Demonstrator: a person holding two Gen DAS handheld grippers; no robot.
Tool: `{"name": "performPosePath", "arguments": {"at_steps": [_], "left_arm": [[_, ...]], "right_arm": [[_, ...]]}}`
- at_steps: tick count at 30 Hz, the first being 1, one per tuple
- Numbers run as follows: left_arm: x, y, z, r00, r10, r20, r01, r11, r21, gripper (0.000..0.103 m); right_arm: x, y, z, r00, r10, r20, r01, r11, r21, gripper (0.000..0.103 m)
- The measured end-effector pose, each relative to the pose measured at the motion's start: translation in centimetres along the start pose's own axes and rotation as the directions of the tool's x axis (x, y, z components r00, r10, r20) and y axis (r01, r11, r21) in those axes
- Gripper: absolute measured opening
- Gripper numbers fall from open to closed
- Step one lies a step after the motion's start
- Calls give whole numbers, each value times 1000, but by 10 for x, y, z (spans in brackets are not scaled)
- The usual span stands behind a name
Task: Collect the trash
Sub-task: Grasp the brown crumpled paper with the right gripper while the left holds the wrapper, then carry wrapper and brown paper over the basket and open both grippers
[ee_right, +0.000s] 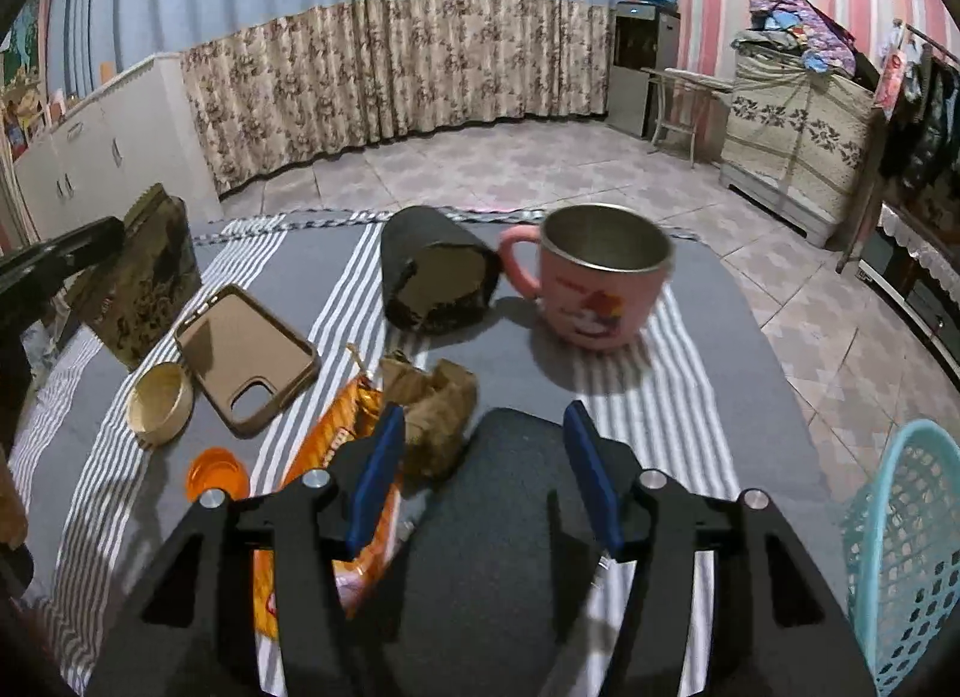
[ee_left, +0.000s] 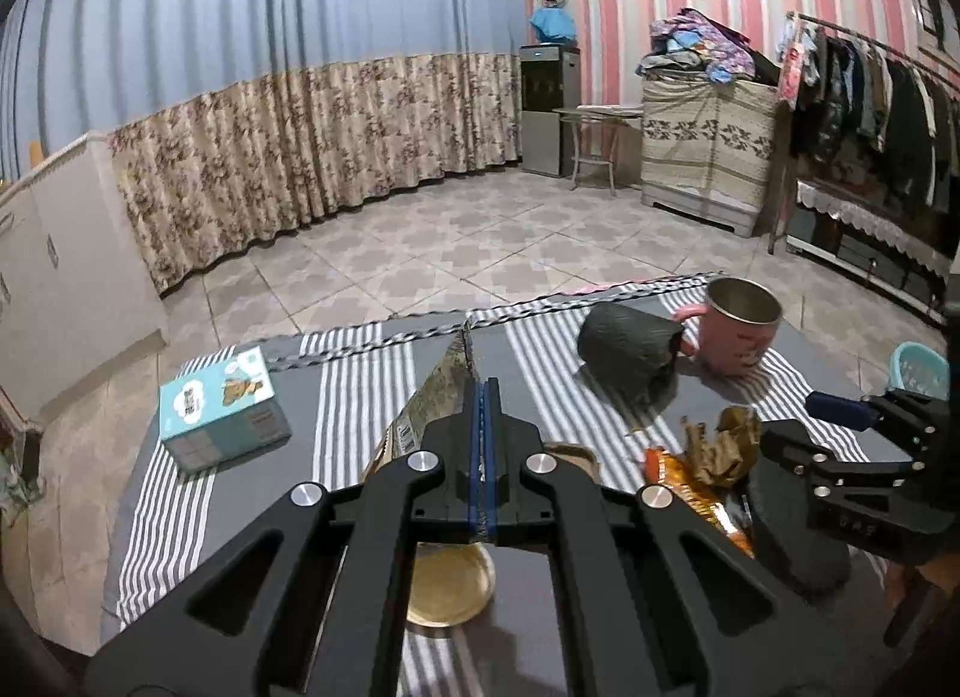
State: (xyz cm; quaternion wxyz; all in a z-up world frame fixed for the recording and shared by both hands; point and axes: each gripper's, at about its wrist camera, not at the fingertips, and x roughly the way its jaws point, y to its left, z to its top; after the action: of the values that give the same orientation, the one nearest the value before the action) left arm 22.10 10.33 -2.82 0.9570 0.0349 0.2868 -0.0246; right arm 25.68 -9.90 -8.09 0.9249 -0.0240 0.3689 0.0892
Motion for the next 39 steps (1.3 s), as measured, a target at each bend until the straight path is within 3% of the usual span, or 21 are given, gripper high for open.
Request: {"name": "performPosePath", "arguments": {"at_steps": [3,5,8,16,23,31,35,39], "left_arm": [[7,8,-2,1000,7,-10,-8,1000,-10,0],[11,9,-3,1000,-3,-20,2,1000,-19,0],[11,4,0,1000,0,-12,0,1000,-4,0],[-5,-38,17,999,-34,29,33,999,42,0],[-29,-117,29,986,-153,62,146,984,105,0],[-58,-242,29,942,-332,56,313,924,220,0],[-71,-305,24,902,-430,34,406,873,270,0],[-79,-359,17,854,-521,-2,497,814,300,0]], "right_arm": [[21,8,6,999,0,-45,0,1000,-3,53],[31,9,7,995,59,-79,-58,998,12,28],[25,15,7,998,51,-47,-53,998,-32,13],[-44,-35,6,994,11,106,-14,1000,26,12],[-117,-131,-28,972,-176,154,161,981,106,12],[-174,-254,-78,929,-357,103,315,904,288,12],[-193,-300,-102,910,-408,73,357,861,361,12],[-201,-320,-114,907,-417,63,360,843,399,12]]}}
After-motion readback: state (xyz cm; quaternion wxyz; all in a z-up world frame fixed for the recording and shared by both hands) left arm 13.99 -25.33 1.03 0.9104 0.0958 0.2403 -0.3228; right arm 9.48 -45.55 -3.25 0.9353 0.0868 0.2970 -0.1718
